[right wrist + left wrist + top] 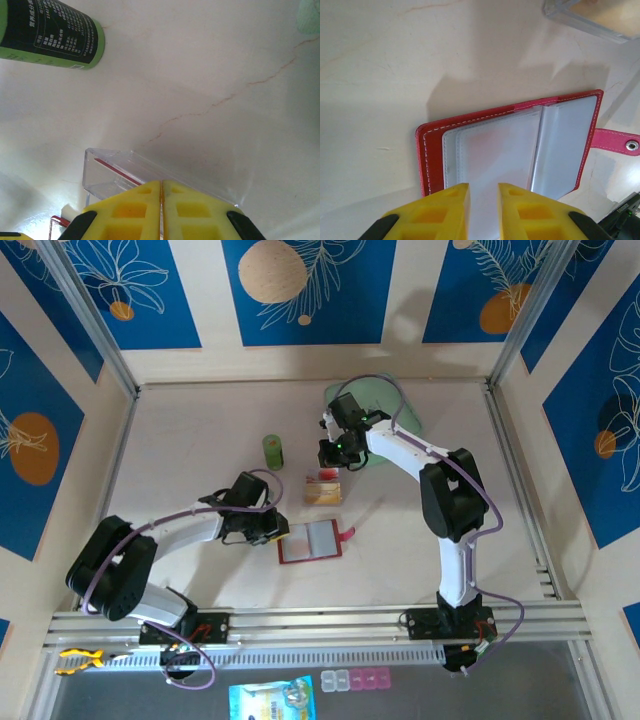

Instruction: Take the credit cards out of the card holder

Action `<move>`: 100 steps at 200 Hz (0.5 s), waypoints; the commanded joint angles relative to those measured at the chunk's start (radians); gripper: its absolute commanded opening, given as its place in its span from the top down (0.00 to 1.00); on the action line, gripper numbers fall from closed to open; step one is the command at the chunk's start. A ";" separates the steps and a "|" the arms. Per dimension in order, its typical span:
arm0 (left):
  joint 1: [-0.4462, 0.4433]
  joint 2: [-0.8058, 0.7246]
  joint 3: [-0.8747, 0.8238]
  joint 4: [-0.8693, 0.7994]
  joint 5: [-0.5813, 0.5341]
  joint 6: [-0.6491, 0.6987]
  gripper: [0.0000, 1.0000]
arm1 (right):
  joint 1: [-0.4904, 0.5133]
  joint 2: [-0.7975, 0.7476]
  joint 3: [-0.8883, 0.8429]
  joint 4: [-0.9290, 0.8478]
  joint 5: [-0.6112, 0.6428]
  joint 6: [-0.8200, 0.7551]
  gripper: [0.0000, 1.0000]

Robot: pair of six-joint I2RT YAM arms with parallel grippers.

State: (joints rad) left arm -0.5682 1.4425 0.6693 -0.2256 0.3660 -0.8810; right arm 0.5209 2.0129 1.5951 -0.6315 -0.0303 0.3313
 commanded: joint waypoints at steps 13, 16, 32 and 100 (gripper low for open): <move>0.012 -0.004 -0.008 -0.011 0.013 0.020 0.79 | -0.002 0.001 -0.003 -0.012 -0.022 0.000 0.89; 0.011 -0.004 -0.008 -0.012 0.014 0.020 0.79 | -0.002 0.002 -0.002 -0.015 -0.023 -0.001 0.89; 0.011 -0.006 -0.010 -0.011 0.014 0.019 0.79 | 0.001 0.009 -0.002 -0.020 -0.027 -0.004 0.89; 0.012 -0.008 -0.011 -0.011 0.016 0.021 0.79 | 0.006 -0.007 -0.009 -0.013 -0.012 0.004 0.89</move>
State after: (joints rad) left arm -0.5667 1.4429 0.6693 -0.2256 0.3660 -0.8810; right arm 0.5213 2.0129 1.5818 -0.6323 -0.0334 0.3313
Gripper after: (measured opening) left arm 0.208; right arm 0.113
